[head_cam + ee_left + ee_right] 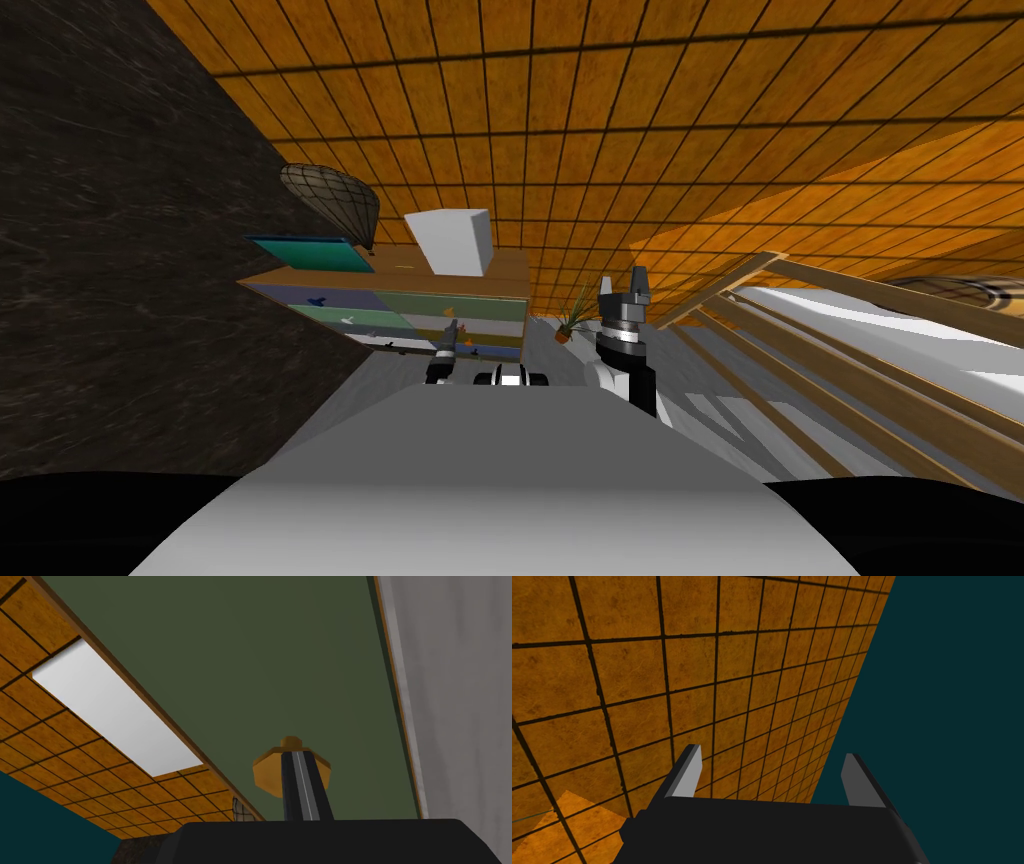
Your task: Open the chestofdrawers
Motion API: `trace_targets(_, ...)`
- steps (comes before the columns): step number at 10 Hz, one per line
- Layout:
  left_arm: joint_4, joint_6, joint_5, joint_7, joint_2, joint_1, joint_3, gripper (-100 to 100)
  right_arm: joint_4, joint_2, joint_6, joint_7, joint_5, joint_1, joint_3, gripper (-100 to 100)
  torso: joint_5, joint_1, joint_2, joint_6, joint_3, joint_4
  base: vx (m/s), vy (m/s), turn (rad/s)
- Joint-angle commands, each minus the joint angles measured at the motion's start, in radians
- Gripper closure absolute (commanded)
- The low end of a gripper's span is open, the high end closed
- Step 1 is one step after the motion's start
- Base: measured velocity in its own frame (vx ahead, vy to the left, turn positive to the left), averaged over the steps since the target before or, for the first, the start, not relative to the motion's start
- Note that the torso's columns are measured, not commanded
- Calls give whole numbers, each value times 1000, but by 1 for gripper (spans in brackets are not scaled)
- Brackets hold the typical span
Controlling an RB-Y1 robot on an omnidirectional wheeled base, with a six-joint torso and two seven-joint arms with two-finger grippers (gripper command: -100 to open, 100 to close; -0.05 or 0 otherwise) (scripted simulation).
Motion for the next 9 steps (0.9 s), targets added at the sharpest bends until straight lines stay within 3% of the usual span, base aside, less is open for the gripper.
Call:
trace_targets(1, -38, 24, 0, 7, 8, 23, -3, 100, 0, 0, 0, 0, 0, 0, 0, 0, 0, -2, -1, 1, 0, 0, -209, 16, 18)
trace_targets(2, -26, 16, 0, 5, 6, 17, -2, 100, 0, 0, 0, 0, 0, 0, 0, 0, -1, -4, -5, 1, -3, -1, -91, 10, 1)
trace_targets(3, -30, 19, 0, 6, 42, 18, -2, -100, 0, 0, 0, 0, 0, 0, 0, 0, -1, -5, -13, 1, -7, -3, -20, 1, -4)
trace_targets(6, -39, 28, 2, 6, 88, 16, 0, -100, 0, 0, 0, 0, 0, 1, 0, 0, -1, -4, -10, 1, -6, -3, 30, 1, -2)
trace_targets(8, -52, 67, 7, 12, 84, 4, 5, -100, 0, 0, 0, 0, 0, 1, 0, 0, -1, -5, -9, 1, -5, -2, 142, -13, -15)
trace_targets(9, -51, 75, 9, 13, 53, 1, 5, -100, 0, 0, 0, 0, 0, 1, 0, 0, -1, -5, -10, 1, -6, -3, 138, -16, -4)
